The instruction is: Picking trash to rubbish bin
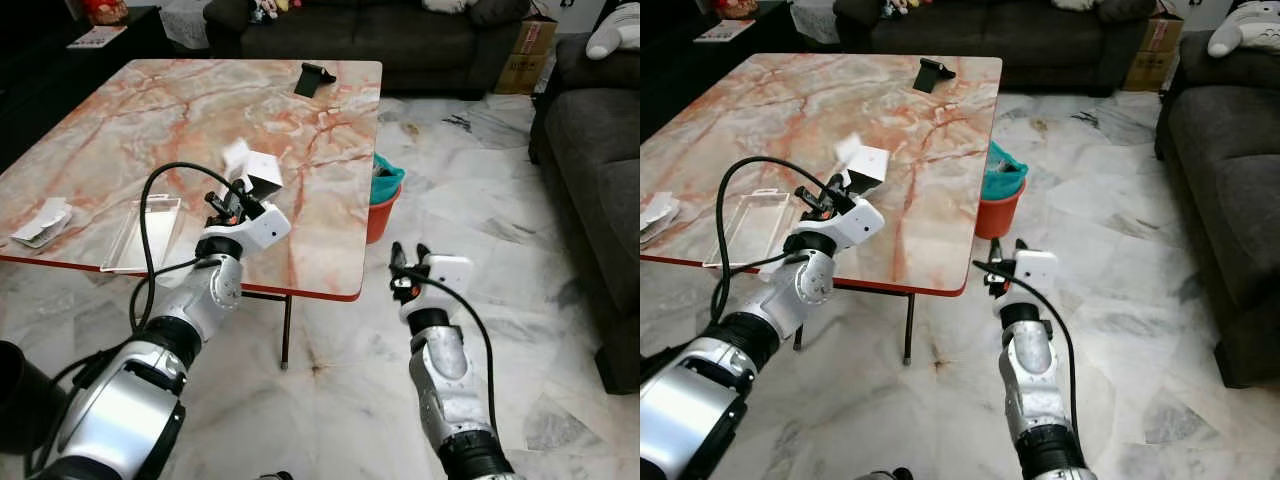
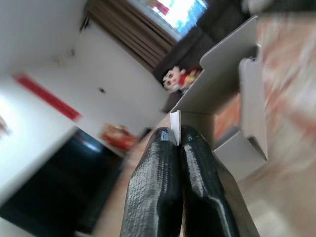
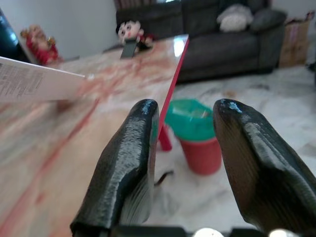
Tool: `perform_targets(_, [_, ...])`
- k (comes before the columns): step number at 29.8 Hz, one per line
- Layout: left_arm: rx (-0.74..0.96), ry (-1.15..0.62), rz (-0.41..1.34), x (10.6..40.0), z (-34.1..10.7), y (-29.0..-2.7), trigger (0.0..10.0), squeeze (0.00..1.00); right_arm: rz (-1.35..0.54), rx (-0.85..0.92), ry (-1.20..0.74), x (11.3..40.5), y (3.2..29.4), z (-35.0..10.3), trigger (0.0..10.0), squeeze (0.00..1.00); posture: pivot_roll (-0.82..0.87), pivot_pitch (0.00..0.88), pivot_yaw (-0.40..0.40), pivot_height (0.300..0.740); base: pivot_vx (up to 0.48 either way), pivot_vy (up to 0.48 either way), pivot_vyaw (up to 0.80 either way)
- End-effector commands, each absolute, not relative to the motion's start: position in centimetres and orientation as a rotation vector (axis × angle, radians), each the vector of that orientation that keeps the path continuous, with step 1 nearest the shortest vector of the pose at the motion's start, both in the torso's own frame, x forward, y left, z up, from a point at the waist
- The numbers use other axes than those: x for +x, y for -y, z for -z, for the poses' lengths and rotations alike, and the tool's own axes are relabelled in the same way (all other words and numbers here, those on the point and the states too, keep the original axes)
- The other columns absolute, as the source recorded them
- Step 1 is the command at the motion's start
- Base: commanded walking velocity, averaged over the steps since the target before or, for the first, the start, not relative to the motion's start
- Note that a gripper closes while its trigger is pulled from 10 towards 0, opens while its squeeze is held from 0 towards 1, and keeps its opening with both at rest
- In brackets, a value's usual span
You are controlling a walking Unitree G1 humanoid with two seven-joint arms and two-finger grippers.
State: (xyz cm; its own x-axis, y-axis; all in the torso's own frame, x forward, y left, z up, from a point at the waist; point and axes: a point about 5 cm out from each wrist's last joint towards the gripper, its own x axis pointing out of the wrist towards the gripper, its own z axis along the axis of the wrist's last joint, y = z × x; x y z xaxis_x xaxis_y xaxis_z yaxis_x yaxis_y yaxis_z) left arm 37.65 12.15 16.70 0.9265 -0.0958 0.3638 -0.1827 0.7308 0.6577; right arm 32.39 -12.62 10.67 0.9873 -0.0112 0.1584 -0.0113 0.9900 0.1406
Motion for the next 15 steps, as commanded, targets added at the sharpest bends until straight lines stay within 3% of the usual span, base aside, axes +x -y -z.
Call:
perform_targets(1, [0.550,0.442,-0.046,37.1,-17.7,-12.0,10.0,0.00,0.028,0.157,0.221,33.0,12.8,-12.2,10.0,0.00,0.14,0.000,0.087,0.740,0.000,0.000,0.00])
perform_targets(8, [0.295,0.490,0.009,35.5,-17.6,-10.9,10.0,0.00,0.050,0.138,0.333,34.0,13.5,-15.2,10.0,0.00,0.13,0.000,0.072,0.740,0.000,0.000,0.00])
perform_targets(15, [0.276,0.535,0.062,34.3,-17.4,-10.5,10.0,0.00,0.061,0.128,0.356,34.5,14.1,-15.9,10.0,0.00,0.14,0.000,0.062,0.740,0.000,0.000,0.00])
